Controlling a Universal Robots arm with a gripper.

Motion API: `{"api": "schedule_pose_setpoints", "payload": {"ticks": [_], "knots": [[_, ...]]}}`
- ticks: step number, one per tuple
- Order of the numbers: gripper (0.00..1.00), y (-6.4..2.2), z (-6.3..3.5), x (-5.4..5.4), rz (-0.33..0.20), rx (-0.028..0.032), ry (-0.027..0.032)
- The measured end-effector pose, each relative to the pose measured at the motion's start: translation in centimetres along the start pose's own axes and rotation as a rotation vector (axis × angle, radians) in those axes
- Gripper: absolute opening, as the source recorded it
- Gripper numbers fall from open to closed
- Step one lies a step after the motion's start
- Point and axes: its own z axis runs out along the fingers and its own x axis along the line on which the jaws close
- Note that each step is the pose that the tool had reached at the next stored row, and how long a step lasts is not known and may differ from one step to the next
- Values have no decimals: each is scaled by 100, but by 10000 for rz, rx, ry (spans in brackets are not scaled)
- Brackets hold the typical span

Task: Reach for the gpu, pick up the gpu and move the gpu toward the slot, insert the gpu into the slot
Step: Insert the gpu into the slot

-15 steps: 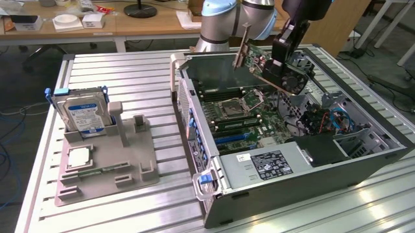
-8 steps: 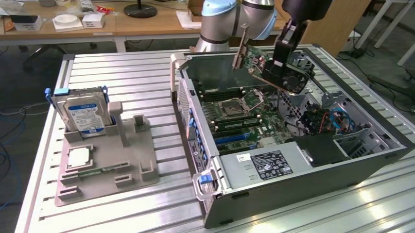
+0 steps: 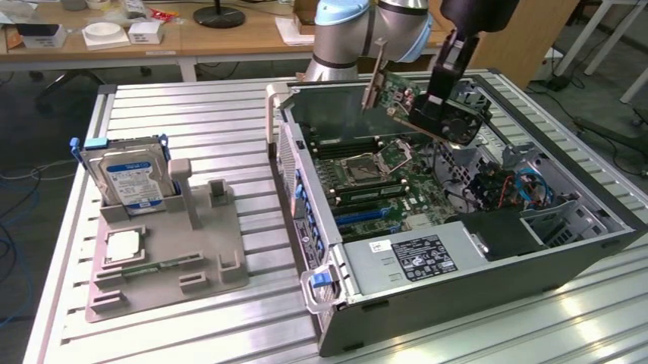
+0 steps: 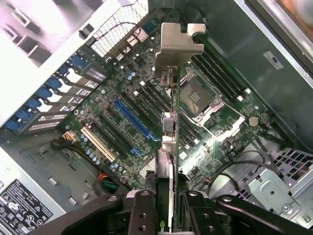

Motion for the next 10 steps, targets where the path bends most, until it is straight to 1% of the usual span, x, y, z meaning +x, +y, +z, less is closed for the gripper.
{"api": "schedule_pose_setpoints", "payload": {"ticks": [5, 10], "knots": [[26, 0, 2, 0, -801, 5, 14], [26, 0, 3, 0, -1713, 12, 29]]}}
